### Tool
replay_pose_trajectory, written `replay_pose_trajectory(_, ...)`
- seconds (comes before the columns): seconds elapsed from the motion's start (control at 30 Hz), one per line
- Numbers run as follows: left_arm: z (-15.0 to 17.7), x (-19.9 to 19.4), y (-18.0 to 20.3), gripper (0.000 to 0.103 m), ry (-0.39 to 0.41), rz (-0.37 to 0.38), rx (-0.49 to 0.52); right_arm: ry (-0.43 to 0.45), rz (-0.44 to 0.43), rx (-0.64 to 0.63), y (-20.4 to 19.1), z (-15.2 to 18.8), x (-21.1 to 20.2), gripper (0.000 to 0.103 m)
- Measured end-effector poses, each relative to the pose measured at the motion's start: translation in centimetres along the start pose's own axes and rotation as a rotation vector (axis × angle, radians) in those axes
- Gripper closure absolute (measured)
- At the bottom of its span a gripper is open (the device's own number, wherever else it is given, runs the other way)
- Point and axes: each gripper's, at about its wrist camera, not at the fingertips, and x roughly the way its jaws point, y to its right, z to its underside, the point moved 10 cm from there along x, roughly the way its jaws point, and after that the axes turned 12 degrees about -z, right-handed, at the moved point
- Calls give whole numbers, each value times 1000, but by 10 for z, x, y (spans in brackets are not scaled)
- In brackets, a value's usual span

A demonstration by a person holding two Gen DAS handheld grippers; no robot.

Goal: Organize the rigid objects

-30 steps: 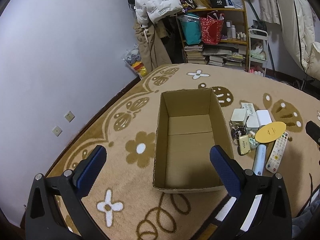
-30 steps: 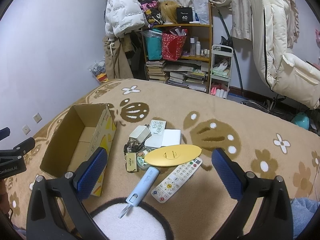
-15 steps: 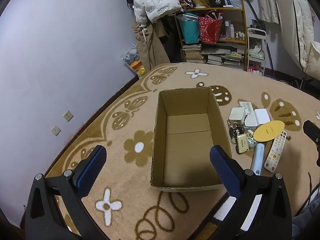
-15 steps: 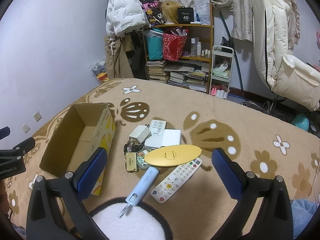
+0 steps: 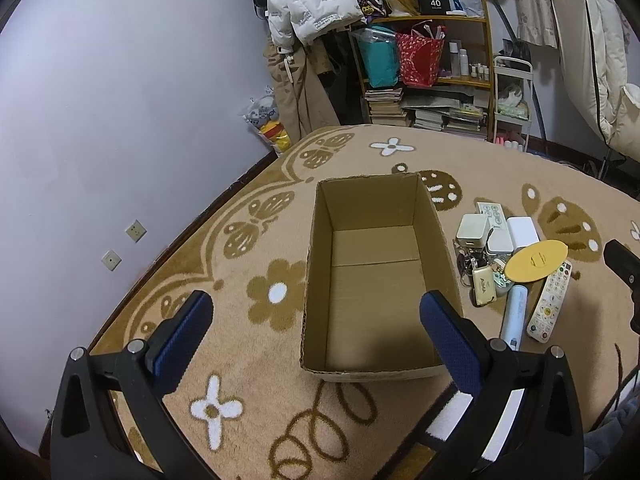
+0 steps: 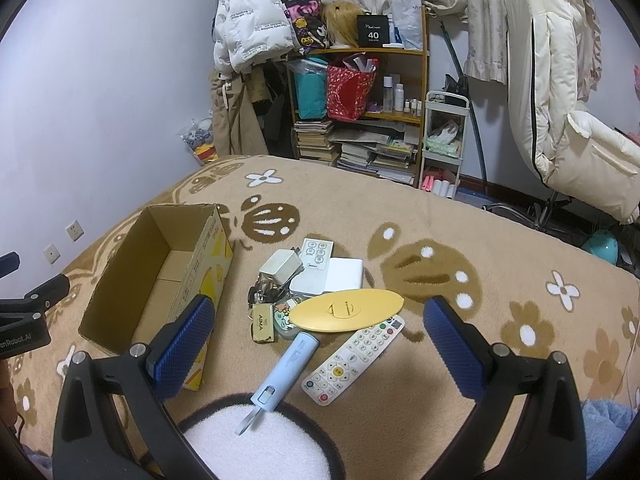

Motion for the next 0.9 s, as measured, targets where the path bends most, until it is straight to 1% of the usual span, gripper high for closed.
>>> replay_pose_trajectory(0.47,1,-1,2,1,4,-2,6,-1,2,-1,-1,0,1,0)
replay_pose_trajectory(0.7,-7,6,-4,1,-3,3,3,-7,-4,7,-3,-2,0,0)
replay_pose_trajectory(0.83,-13,12,-4,1,-1,-13,27,-11,-4,7,-1,0,2,0)
replay_pose_trajectory(0.9,-16,15,-2,1,-2,-18,36,-16,-8,11,3,3,10,0)
